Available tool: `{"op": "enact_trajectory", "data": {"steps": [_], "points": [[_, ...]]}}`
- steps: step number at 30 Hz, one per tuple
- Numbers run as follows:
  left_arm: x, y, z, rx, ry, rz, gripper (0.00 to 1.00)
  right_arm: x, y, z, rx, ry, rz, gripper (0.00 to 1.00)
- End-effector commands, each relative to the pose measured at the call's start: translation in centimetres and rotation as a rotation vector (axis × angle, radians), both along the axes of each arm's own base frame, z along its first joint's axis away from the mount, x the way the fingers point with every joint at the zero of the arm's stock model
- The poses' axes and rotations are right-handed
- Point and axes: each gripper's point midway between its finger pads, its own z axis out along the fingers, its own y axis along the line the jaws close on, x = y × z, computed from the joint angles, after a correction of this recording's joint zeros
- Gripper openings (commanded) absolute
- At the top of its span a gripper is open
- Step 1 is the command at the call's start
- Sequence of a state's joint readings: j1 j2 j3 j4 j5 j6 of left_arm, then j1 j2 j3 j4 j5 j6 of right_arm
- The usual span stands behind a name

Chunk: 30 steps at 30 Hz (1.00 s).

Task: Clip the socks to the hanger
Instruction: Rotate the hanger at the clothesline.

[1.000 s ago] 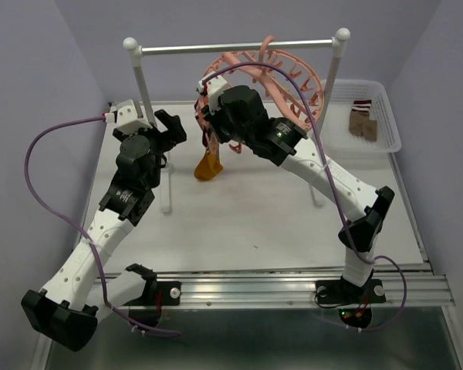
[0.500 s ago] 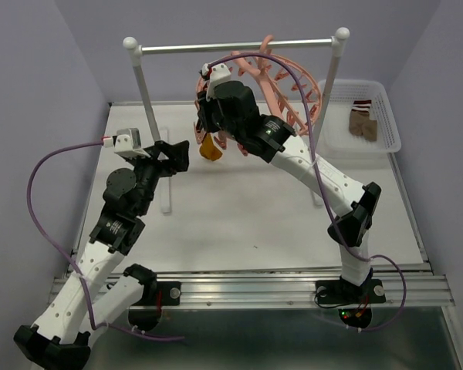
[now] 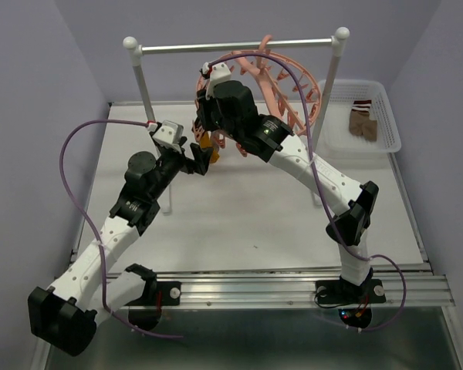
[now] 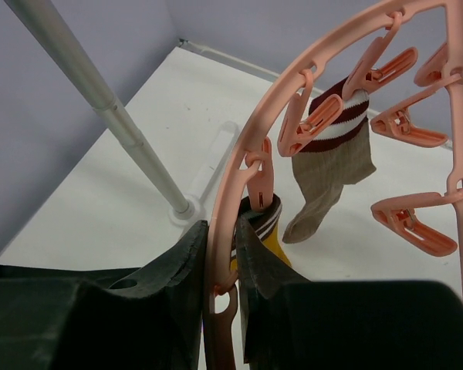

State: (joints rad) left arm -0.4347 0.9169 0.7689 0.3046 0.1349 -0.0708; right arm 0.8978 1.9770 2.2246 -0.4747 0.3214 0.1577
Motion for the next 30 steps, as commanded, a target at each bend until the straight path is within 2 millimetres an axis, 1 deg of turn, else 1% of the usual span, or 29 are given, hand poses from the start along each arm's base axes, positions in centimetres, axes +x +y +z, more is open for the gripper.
{"op": "enact_trajectory", "data": {"steps": [1, 4, 6, 7, 8, 9, 10, 11, 12, 13, 14, 15, 16, 17, 18, 19, 20, 21, 22, 23, 24, 25, 27, 28, 29, 30], "points": [[1.2, -0.2, 4.2, 0.003, -0.120, 0.001, 0.99, -0.4, -0.3, 4.3, 0.112, -0.066, -0.001, 0.01], [2.0, -0.4, 5.0, -0.008, -0.124, 0.013, 0.99, -0.4, -0.2, 4.0, 0.102, -0.064, 0.009, 0.01], [2.4, -0.4, 5.4, -0.009, -0.130, 0.020, 0.95, -0.5, -0.1, 3.8, 0.099, -0.060, 0.013, 0.01], [2.7, -0.5, 5.6, -0.008, -0.129, 0.026, 0.84, -0.5, -0.1, 3.9, 0.100, -0.061, 0.016, 0.01], [2.9, -0.4, 5.6, -0.004, -0.126, 0.035, 0.79, -0.6, -0.1, 3.8, 0.099, -0.057, 0.019, 0.01], [3.2, -0.4, 5.6, -0.003, -0.121, 0.038, 0.61, -0.7, -0.1, 3.9, 0.099, -0.059, 0.022, 0.02], [3.4, -0.4, 5.5, 0.001, -0.116, 0.041, 0.50, -0.7, -0.2, 3.9, 0.099, -0.059, 0.021, 0.03], [3.5, -0.5, 5.3, 0.006, -0.109, 0.043, 0.41, -0.7, -0.2, 3.9, 0.100, -0.060, 0.020, 0.04], [3.7, -0.4, 5.1, 0.009, -0.101, 0.049, 0.30, -0.7, -0.3, 4.0, 0.100, -0.062, 0.020, 0.08], [3.7, -0.4, 5.1, 0.008, -0.100, 0.053, 0.15, -0.7, -0.3, 4.0, 0.096, -0.063, 0.019, 0.12], [3.8, -0.3, 4.9, 0.007, -0.098, 0.057, 0.13, -0.8, -0.5, 4.2, 0.100, -0.066, 0.017, 0.28], [3.8, -0.3, 4.9, 0.006, -0.099, 0.061, 0.11, -0.8, -0.5, 4.2, 0.099, -0.067, 0.017, 0.37], [3.8, -0.1, 5.0, 0.002, -0.100, 0.071, 0.08, -0.9, -0.5, 4.3, 0.094, -0.069, 0.024, 0.45], [3.9, 0.1, 5.0, -0.002, -0.099, 0.083, 0.08, -1.1, -0.7, 4.7, 0.097, -0.076, 0.028, 0.53], [4.0, 0.3, 5.2, -0.012, -0.102, 0.098, 0.08, -1.4, -0.7, 4.6, 0.090, -0.075, 0.043, 0.59], [4.4, 0.8, 5.1, -0.016, -0.097, 0.131, 0.08, -2.0, -0.3, 4.8, 0.076, -0.087, 0.098, 0.63], [4.7, 1.3, 5.1, -0.026, -0.089, 0.166, 0.08, -3.0, -0.7, 6.2, 0.084, -0.110, 0.131, 0.71], [5.1, 1.7, 5.1, -0.034, -0.080, 0.194, 0.06, -3.5, -0.8, 6.2, 0.075, -0.111, 0.156, 0.87], [5.5, 2.2, 5.1, -0.043, -0.073, 0.229, 0.05, -4.3, -0.8, 6.7, 0.069, -0.125, 0.198, 0.96], [5.8, 2.4, 4.9, -0.063, -0.055, 0.247, 0.05, -4.9, -1.1, 7.3, 0.072, -0.136, 0.217, 1.00], [6.1, 2.9, 5.4, -0.080, -0.056, 0.266, 0.05, -6.0, -2.1, 8.9, 0.091, -0.160, 0.229, 1.00], [6.8, 3.2, 5.0, -0.091, -0.037, 0.291, 0.05, -6.7, -2.3, 8.8, 0.077, -0.167, 0.263, 1.00], [7.5, 3.7, 4.7, -0.116, -0.012, 0.313, 0.05, -8.1, -3.0, 9.5, 0.071, -0.188, 0.307, 1.00], [8.2, 3.9, 4.8, -0.134, 0.002, 0.327, 0.05, -9.4, -3.9, 9.9, 0.074, -0.197, 0.336, 1.00], [8.4, 3.8, 4.9, -0.138, 0.006, 0.324, 0.05, -10.2, -4.2, 10.2, 0.055, -0.223, 0.374, 1.00], [8.9, 3.6, 5.0, -0.138, 0.006, 0.319, 0.06, -11.4, -5.2, 11.1, 0.066, -0.243, 0.388, 1.00]]}}
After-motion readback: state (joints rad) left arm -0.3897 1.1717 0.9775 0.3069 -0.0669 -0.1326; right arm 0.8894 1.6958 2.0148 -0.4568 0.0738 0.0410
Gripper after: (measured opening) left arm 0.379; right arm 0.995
